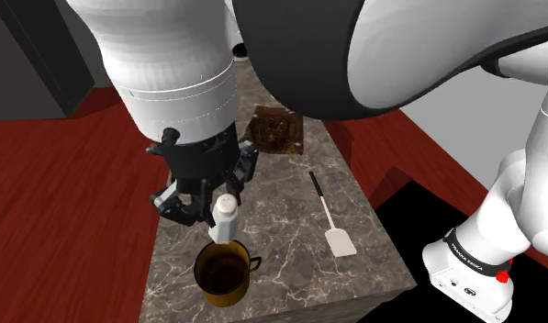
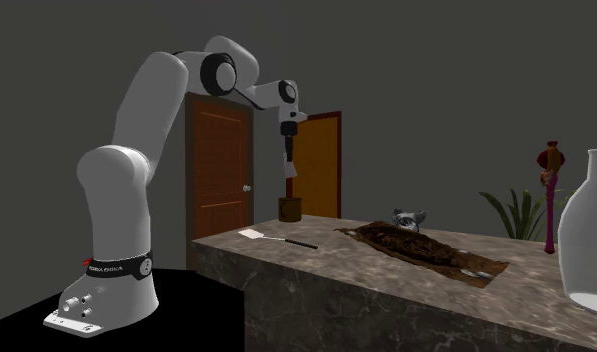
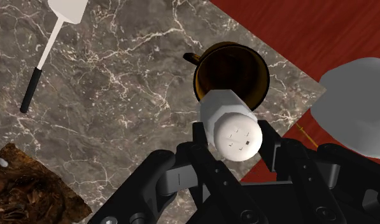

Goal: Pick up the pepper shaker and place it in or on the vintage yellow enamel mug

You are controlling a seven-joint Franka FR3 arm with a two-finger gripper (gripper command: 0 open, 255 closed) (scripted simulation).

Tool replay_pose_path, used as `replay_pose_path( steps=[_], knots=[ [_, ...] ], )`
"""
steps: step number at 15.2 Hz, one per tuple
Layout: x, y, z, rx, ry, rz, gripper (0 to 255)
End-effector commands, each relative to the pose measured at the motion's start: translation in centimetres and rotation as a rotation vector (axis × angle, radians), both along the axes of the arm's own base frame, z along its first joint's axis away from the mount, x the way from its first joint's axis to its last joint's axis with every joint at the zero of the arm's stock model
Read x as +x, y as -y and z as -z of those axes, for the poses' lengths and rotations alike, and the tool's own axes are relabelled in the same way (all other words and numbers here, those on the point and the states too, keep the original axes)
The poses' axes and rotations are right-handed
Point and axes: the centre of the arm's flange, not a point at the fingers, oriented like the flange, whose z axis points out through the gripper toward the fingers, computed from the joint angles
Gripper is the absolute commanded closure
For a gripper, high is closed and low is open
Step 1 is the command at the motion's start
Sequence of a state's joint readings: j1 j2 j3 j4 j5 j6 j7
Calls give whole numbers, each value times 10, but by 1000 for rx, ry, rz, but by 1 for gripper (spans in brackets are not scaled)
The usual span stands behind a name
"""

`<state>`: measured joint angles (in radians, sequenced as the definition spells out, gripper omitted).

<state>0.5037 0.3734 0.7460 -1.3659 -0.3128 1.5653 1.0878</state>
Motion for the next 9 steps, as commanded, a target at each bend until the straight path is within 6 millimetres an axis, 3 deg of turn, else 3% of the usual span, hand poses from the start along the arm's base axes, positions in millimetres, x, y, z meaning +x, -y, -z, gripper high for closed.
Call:
replay_pose_path(
  steps=[1, 9],
  knots=[
    [-1, -7, 9, -1, 0, 3, 255],
    [-1, -7, 51, -1, 0, 3, 255]
  ],
)
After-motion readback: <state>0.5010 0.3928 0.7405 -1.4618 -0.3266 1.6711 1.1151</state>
